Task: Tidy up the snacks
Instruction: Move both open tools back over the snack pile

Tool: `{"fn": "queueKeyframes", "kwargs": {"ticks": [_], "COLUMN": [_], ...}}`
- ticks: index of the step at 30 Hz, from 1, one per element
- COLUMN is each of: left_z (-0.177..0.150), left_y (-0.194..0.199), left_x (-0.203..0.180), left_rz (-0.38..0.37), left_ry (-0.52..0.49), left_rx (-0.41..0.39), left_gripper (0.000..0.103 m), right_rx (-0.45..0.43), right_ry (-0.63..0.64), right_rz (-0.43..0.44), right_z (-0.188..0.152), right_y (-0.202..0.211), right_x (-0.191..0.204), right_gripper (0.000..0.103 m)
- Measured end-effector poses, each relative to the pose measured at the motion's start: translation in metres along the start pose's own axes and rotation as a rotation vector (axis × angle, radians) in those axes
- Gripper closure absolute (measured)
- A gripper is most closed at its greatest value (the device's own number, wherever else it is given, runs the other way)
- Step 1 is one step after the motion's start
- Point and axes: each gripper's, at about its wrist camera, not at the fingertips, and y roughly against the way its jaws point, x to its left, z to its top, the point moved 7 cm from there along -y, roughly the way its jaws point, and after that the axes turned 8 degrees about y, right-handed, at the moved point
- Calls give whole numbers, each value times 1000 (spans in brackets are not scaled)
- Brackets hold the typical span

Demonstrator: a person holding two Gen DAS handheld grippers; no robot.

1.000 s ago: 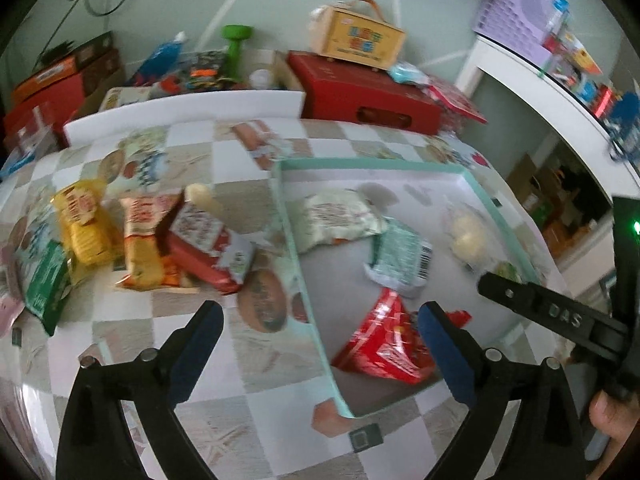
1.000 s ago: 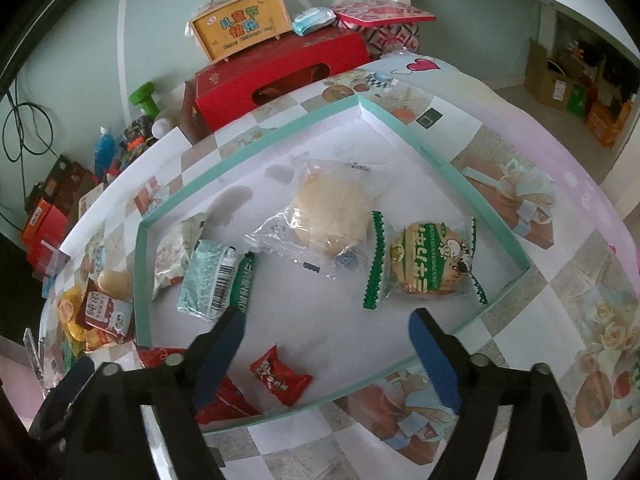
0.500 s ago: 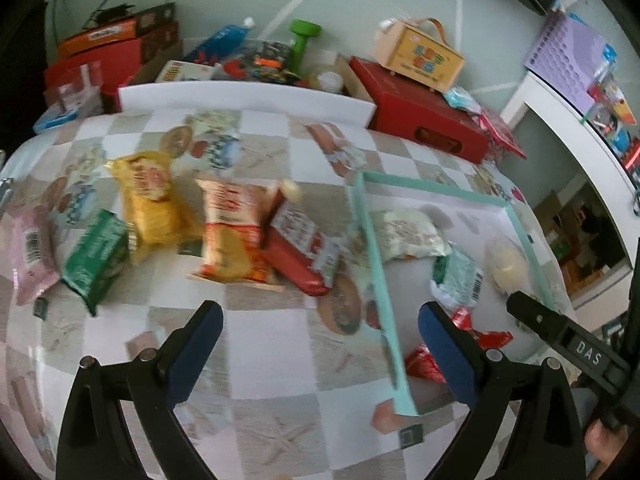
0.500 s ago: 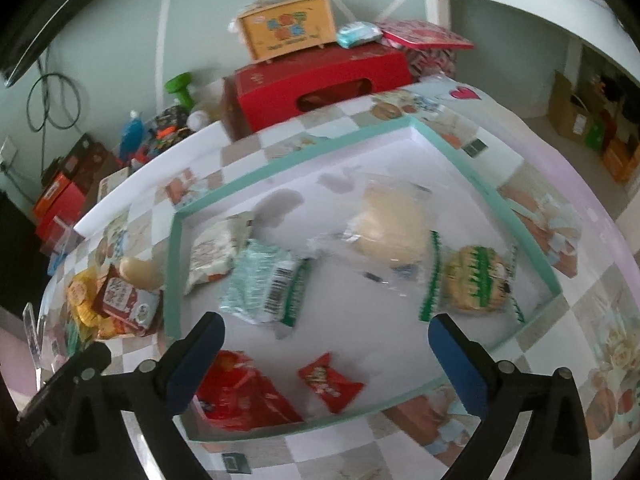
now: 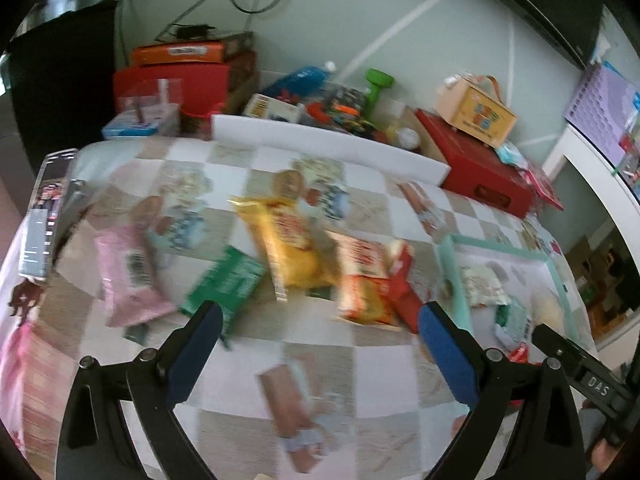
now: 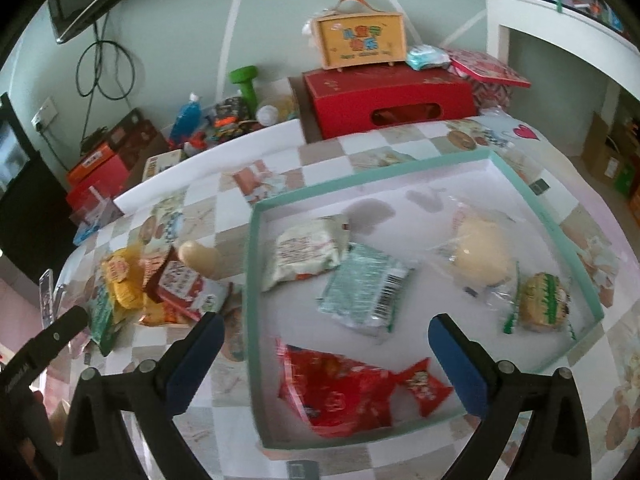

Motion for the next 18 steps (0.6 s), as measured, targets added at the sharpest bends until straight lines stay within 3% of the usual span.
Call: {"fn": "queueKeyframes", "kwargs": {"ticks": [10,18], "left_z": [23,30], "left_y": [9,-1], "left_x": [55,66], "left_rz": [77,72], "left_ry": [50,43], "left_rx": [-35,-17], "left_gripper": [5,5], "right_rx": [-43,-15], "right_ry": [79,132], "right_rz": [39,36], "right_z": [10,13], "right_y": [8,1], "right_x": [43,67], "right_gripper": [0,0]}}
